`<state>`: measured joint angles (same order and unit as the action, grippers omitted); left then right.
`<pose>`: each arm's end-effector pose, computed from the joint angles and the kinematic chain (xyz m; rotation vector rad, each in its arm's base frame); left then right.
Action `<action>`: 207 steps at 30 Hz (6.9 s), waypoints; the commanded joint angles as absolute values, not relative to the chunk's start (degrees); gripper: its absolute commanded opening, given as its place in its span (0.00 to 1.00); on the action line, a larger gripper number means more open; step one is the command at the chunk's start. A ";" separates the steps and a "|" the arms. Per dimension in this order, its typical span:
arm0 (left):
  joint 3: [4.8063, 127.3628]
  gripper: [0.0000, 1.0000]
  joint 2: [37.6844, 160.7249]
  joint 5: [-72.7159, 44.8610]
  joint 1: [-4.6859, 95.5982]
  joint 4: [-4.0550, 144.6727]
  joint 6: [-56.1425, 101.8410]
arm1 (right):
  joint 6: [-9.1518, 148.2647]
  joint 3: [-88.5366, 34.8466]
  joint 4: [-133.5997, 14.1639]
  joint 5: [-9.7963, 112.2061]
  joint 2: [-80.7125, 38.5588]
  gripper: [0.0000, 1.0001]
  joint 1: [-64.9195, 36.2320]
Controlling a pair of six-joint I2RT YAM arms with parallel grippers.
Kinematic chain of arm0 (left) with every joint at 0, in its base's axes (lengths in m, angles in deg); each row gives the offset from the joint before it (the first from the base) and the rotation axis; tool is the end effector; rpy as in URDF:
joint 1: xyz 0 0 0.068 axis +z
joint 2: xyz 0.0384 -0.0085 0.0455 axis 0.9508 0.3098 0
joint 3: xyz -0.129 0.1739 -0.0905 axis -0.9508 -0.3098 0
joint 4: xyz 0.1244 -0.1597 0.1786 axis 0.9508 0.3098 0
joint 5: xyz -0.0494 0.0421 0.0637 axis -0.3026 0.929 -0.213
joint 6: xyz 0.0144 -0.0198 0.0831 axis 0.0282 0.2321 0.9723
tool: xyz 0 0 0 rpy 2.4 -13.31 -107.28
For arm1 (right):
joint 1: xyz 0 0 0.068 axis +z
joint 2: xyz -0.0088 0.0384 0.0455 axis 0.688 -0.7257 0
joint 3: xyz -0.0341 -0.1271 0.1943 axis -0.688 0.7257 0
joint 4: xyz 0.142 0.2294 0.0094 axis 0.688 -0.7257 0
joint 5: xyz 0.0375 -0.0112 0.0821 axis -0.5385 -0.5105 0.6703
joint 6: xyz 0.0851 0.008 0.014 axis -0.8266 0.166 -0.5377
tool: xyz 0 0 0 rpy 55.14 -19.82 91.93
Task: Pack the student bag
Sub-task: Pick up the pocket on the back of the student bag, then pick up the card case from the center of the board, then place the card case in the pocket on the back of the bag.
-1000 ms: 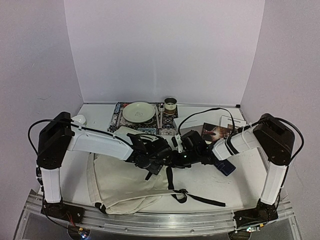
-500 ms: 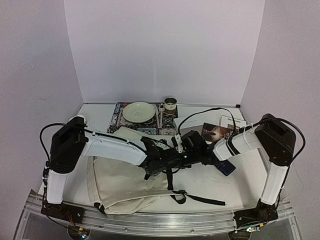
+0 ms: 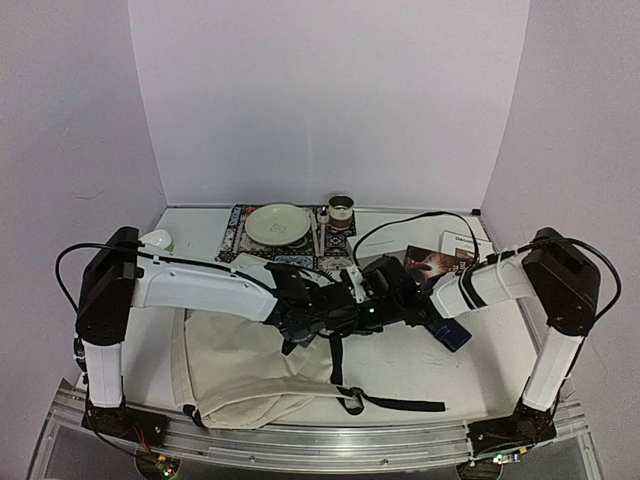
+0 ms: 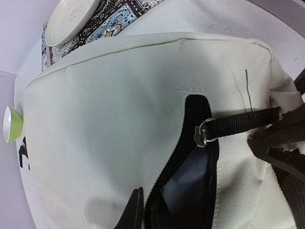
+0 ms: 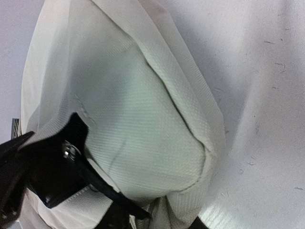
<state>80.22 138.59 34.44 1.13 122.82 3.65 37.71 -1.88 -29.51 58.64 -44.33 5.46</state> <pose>0.1752 -0.3537 0.1186 0.7585 2.3365 0.3815 0.2540 0.3218 0.1015 -0.3838 2.1674 1.1942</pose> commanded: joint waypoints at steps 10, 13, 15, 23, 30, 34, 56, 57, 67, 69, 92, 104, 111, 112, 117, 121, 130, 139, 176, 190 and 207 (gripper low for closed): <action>79.57 0.00 132.63 32.89 2.46 124.46 2.87 | 51.56 -6.19 -60.93 46.85 -25.46 0.91 4.53; 79.09 0.00 132.71 32.58 2.55 123.96 2.73 | 53.63 -3.36 -65.25 43.52 -20.63 0.98 3.38; 78.73 0.00 132.67 32.07 2.68 123.54 2.88 | 54.33 -2.11 -68.61 41.16 -17.87 0.98 2.03; 77.23 0.00 131.27 28.41 3.76 120.42 4.46 | 53.62 5.56 -77.34 19.46 -6.49 0.98 -1.01; 76.81 0.00 130.41 24.29 5.10 118.19 5.97 | 55.63 6.28 -81.20 17.09 -8.52 0.98 -1.02; 76.44 0.00 130.17 22.89 6.38 117.84 6.40 | 53.83 2.78 -85.04 15.78 -14.77 0.97 -0.92; 75.74 0.00 129.10 21.29 7.57 116.32 7.45 | 53.22 -12.70 -103.29 0.93 -44.88 0.66 7.22; 75.74 0.00 129.13 21.26 7.56 116.29 7.45 | 53.53 -12.98 -103.31 1.02 -45.65 0.66 7.24; 75.78 0.00 128.83 21.05 7.61 116.16 7.47 | 56.04 -15.11 -102.98 6.00 -51.51 0.64 4.39; 75.73 0.00 128.83 21.05 7.61 116.19 7.34 | 56.63 -15.31 -102.85 6.91 -52.36 0.62 3.55; 76.38 0.00 128.12 20.12 7.69 116.18 7.41 | 52.89 -14.26 -104.49 2.88 -46.31 0.01 2.79; 76.97 0.00 128.16 18.95 7.69 115.82 7.54 | 54.55 -14.80 -98.75 18.79 -29.65 0.00 2.82; 77.27 0.00 127.96 16.91 7.68 114.26 8.18 | 53.49 -11.62 -86.95 39.75 -17.41 0.00 2.77; 77.37 0.00 127.95 16.45 7.71 113.88 8.27 | 52.65 -10.93 -84.52 43.20 -16.56 0.00 2.78; 77.99 0.00 127.88 14.67 7.69 112.52 8.79 | 47.04 -7.32 -71.52 56.47 -12.95 0.00 2.81; 78.47 0.00 128.04 13.70 7.71 111.67 8.98 | 43.44 -4.63 -63.31 64.66 -13.49 0.00 2.83; 79.25 0.00 127.86 12.14 7.71 110.59 8.81 | 29.36 3.50 -38.46 76.33 -16.11 0.00 2.80; 80.27 0.00 126.77 12.62 7.72 109.78 8.42 | 14.75 9.75 -12.62 82.64 -25.89 0.00 2.83; 73.34 0.00 128.25 11.70 7.70 101.66 4.11 | 23.23 8.07 -30.88 69.65 -28.26 0.38 1.94; 74.25 0.00 131.41 12.49 7.71 100.95 3.29 | 23.87 10.96 -31.89 64.39 -26.94 0.43 7.52; 73.56 0.00 130.52 11.48 7.72 99.71 2.49 | 22.90 10.82 -25.72 65.23 -34.95 0.44 9.96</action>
<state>72.06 131.61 11.07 7.88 103.79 3.86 22.55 11.05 -27.06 64.95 -34.21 9.54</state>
